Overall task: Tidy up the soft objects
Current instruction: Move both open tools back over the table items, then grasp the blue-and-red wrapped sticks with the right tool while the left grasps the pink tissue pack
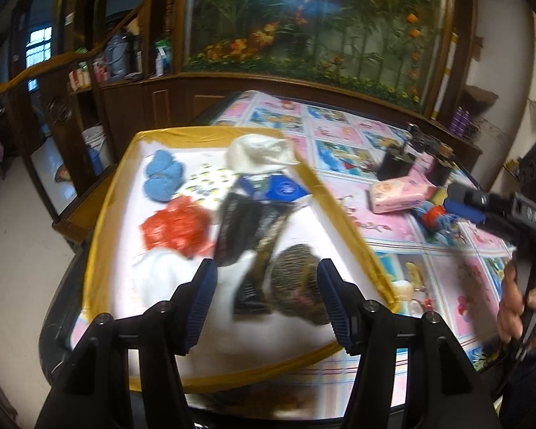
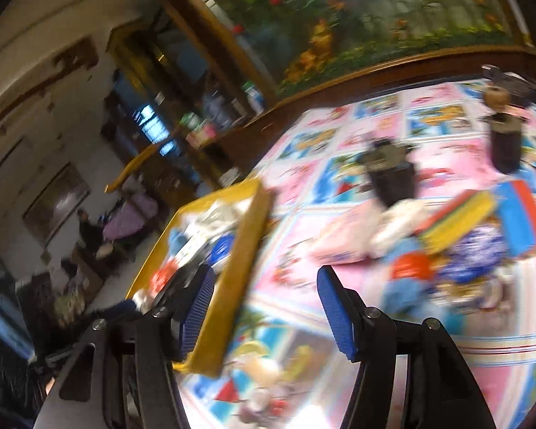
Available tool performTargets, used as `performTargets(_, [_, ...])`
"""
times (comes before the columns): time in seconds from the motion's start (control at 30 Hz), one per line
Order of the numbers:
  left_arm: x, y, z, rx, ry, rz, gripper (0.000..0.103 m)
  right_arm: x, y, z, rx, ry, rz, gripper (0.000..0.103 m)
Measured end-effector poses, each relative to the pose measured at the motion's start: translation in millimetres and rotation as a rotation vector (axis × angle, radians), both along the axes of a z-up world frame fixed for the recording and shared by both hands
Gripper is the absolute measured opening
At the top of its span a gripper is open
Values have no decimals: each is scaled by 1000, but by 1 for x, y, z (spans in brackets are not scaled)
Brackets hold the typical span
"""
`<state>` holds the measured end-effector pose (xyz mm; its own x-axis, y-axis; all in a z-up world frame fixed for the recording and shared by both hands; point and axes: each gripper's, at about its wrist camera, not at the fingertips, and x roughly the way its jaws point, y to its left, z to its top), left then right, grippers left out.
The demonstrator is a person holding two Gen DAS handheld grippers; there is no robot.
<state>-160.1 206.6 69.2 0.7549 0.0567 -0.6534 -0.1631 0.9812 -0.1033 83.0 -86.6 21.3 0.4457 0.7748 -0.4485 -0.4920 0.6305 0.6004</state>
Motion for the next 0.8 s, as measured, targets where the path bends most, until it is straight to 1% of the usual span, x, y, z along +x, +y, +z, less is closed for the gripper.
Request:
performTargets(0.07, [8,-18,3,8,-3,-46,59,9,-35,-1,6,11,-97,65])
performTargets(0.17, [21,-44,8,2,-9,-111,63,18,-70,-1,1,21,-189,65])
performTargets(0.2, [25,-51,9,-2,-12,-128,65,20,-80,-1,-4,26,-213,66])
performTargets(0.3, [37,-77,11,-4,-22,-184,66,28,-103,-5,-39,51,-278,68])
performTargets(0.4, [50,-101,7,-14,-14,-229,67,37,-120,-12,-88,97,-326,68])
performTargets(0.47, [58,-117,0,-35,2,-273,67,43,-127,-17,-128,127,-340,68])
performTargets(0.53, [63,-131,-7,-34,12,-298,67,51,-132,-21,-174,139,-352,68])
performTargets(0.63, [69,-148,-23,-49,42,-337,67,61,-125,-26,-258,133,-337,68])
performTargets(0.8, [73,-154,-37,-57,79,-352,67,85,-102,-34,-398,107,-310,68])
